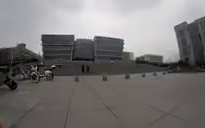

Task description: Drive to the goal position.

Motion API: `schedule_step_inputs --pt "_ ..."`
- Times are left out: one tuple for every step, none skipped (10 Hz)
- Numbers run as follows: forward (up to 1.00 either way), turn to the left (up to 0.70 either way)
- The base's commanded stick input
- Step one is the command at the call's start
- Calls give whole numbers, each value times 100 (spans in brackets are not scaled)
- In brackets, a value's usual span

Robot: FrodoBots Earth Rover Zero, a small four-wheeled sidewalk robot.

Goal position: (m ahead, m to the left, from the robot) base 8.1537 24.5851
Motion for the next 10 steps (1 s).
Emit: schedule_step_inputs --pt "70 -1" --pt "70 -1" --pt "70 -1" --pt "70 -1" --pt "70 -1" --pt "70 -1" --pt "70 -1" --pt "70 -1" --pt "70 -1" --pt "70 -1"
